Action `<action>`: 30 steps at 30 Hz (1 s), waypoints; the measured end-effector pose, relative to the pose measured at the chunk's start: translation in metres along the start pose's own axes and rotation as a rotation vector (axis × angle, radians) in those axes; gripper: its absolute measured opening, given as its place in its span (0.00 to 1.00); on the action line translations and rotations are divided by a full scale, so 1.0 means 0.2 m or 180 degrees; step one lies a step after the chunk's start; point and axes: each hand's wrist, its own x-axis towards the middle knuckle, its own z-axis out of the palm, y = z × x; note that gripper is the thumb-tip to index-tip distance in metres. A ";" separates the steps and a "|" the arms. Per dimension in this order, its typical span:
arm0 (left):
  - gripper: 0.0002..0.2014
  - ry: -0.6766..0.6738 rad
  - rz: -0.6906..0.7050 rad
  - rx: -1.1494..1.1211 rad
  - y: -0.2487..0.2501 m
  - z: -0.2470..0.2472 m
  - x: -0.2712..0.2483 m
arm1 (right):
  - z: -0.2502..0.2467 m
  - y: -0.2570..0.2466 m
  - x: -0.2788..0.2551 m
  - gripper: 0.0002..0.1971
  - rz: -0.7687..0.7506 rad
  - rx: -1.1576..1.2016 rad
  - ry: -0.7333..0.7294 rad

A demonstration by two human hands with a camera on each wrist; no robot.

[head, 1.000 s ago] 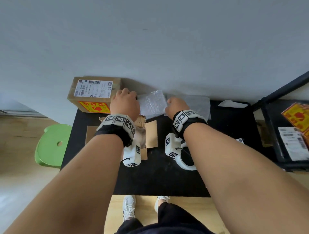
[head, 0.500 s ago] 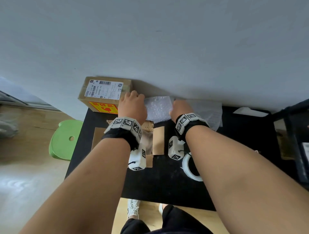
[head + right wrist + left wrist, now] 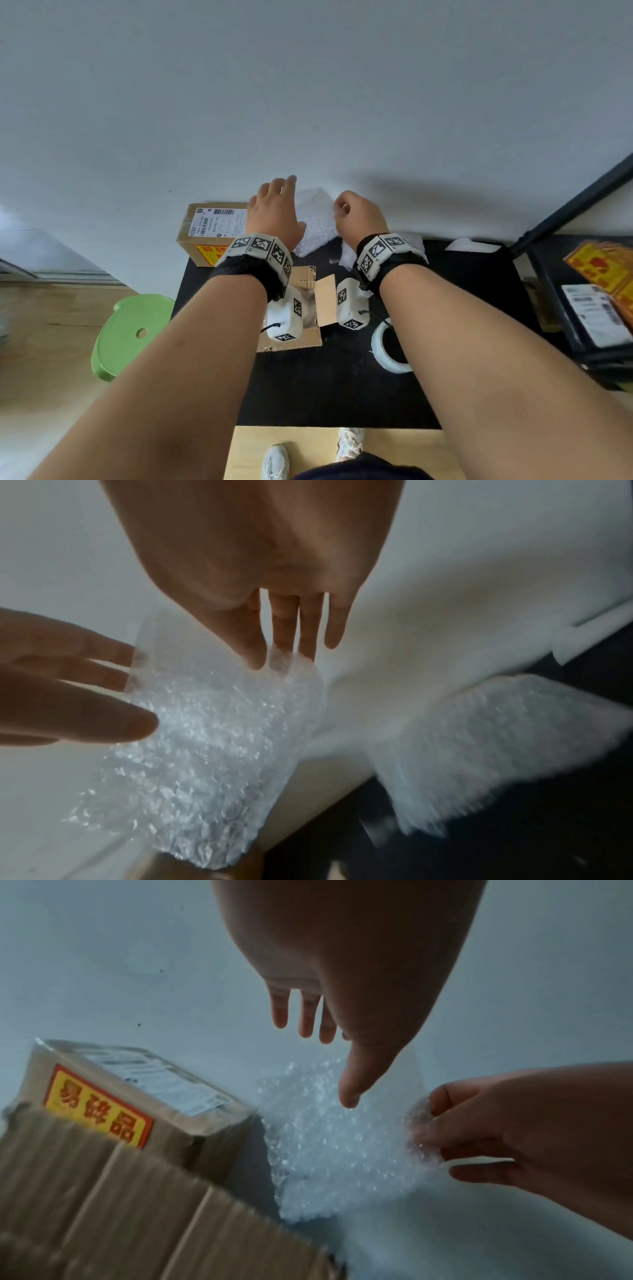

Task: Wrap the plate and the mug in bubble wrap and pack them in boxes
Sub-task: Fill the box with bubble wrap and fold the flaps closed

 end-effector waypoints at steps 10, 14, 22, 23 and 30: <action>0.09 0.0100 -0.0064 -0.1056 -0.01 -0.25 -0.03 | -0.11 -0.17 -0.19 0.26 0.0605 0.0624 0.0282; 0.09 0.0084 -0.0166 -0.1609 0.00 -0.28 -0.08 | -0.13 -0.24 -0.25 0.35 0.0974 0.1503 0.0122; 0.20 -0.0217 -0.0366 -0.1464 -0.11 -0.24 -0.21 | -0.09 -0.31 -0.34 0.11 0.0667 0.1229 0.0185; 0.26 -0.0090 -0.0374 -0.1433 -0.12 -0.24 -0.23 | -0.09 -0.32 -0.35 0.07 0.0654 0.1170 0.0152; 0.23 -0.0515 0.0083 -0.0860 -0.13 -0.32 -0.27 | -0.08 -0.40 -0.44 0.15 0.0425 0.0896 -0.0352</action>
